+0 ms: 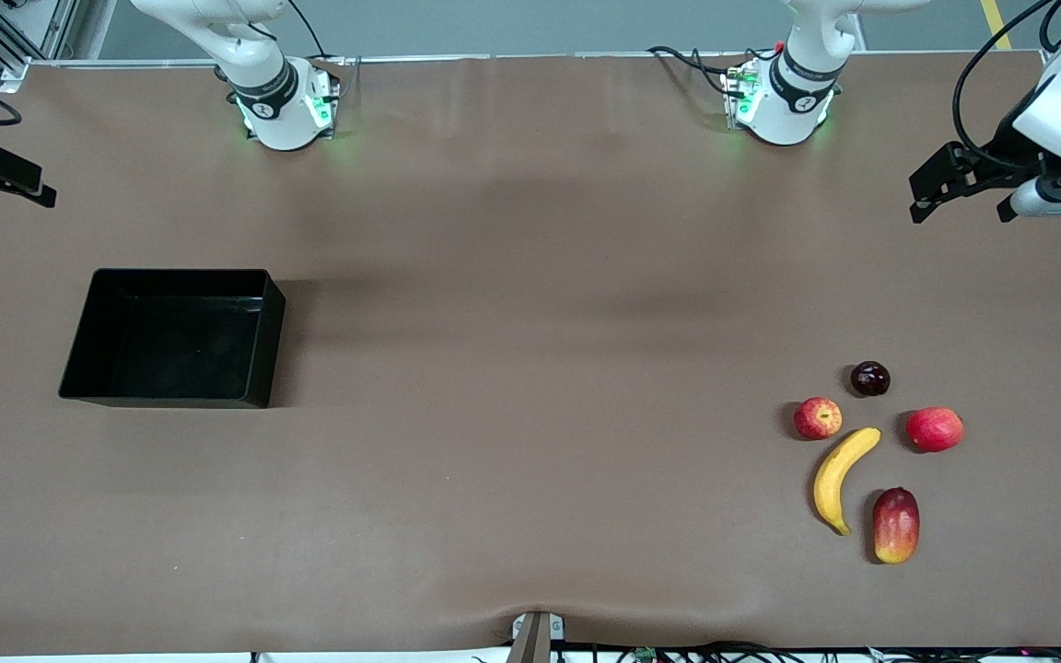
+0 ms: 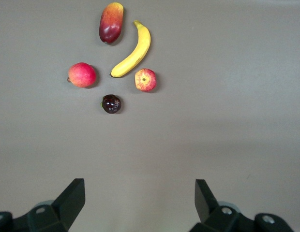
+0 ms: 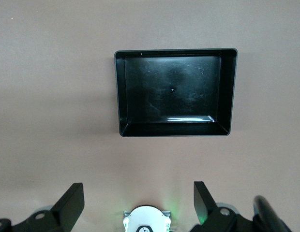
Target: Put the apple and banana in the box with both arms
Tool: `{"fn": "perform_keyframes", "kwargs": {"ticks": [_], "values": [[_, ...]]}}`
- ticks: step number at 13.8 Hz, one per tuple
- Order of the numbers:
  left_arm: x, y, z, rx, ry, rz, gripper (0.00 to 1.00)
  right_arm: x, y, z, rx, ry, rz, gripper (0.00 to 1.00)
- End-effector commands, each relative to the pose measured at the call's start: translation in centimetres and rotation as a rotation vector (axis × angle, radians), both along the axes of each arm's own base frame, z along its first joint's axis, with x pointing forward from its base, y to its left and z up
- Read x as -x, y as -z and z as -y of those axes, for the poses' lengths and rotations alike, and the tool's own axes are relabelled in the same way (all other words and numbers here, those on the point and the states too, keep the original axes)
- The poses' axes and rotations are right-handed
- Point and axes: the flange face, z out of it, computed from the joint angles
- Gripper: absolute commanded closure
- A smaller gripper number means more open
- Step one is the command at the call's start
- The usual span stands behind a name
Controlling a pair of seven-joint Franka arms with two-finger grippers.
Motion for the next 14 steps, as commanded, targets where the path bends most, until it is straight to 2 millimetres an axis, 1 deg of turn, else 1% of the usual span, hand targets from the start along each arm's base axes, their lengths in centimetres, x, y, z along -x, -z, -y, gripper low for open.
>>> {"fn": "perform_keyframes", "kwargs": {"ticks": [1, 3, 4, 5, 7, 8, 9, 10, 12, 13, 14], "values": [[0.5, -0.5, 0.0, 0.007, -0.011, -0.002, 0.0, 0.9, -0.2, 0.2, 0.002, -0.008, 0.008, 0.0], [0.4, -0.4, -0.3, 0.007, -0.016, -0.003, 0.0, 0.8, -0.2, 0.1, 0.002, -0.009, 0.011, 0.0], [0.0, 0.0, -0.3, 0.006, -0.014, -0.012, 0.0, 0.9, -0.4, 0.1, 0.003, -0.009, 0.017, 0.0], [-0.2, 0.1, -0.5, 0.008, -0.02, -0.013, 0.0, 1.4, -0.7, 0.1, 0.002, -0.009, 0.034, 0.0], [-0.9, 0.5, -0.8, 0.008, -0.023, -0.019, 0.0, 2.3, -0.3, -0.1, -0.006, -0.008, 0.07, 0.0], [-1.1, 0.4, -0.8, 0.007, -0.025, -0.017, 0.0, 2.2, -0.3, 0.0, -0.008, -0.008, 0.071, 0.0], [-1.4, 0.9, -0.8, 0.008, -0.026, -0.025, 0.0, 2.0, -0.6, 0.2, -0.007, -0.011, 0.077, 0.0], [-1.7, 0.5, -1.1, 0.01, -0.031, -0.017, 0.0, 2.0, -1.1, 1.0, -0.005, -0.002, 0.086, 0.0], [-2.0, 1.1, -1.1, 0.008, -0.034, -0.028, 0.0, 0.9, -1.5, 2.7, 0.014, 0.019, 0.093, 0.0], [-2.3, 1.8, -1.1, 0.007, -0.034, -0.041, 0.0, 0.4, -0.8, 3.7, 0.014, 0.007, 0.082, 0.0], [-2.9, 3.0, -1.4, 0.004, -0.033, -0.063, 0.0, -0.3, 1.0, 5.7, 0.006, 0.001, 0.048, 0.0]]}}
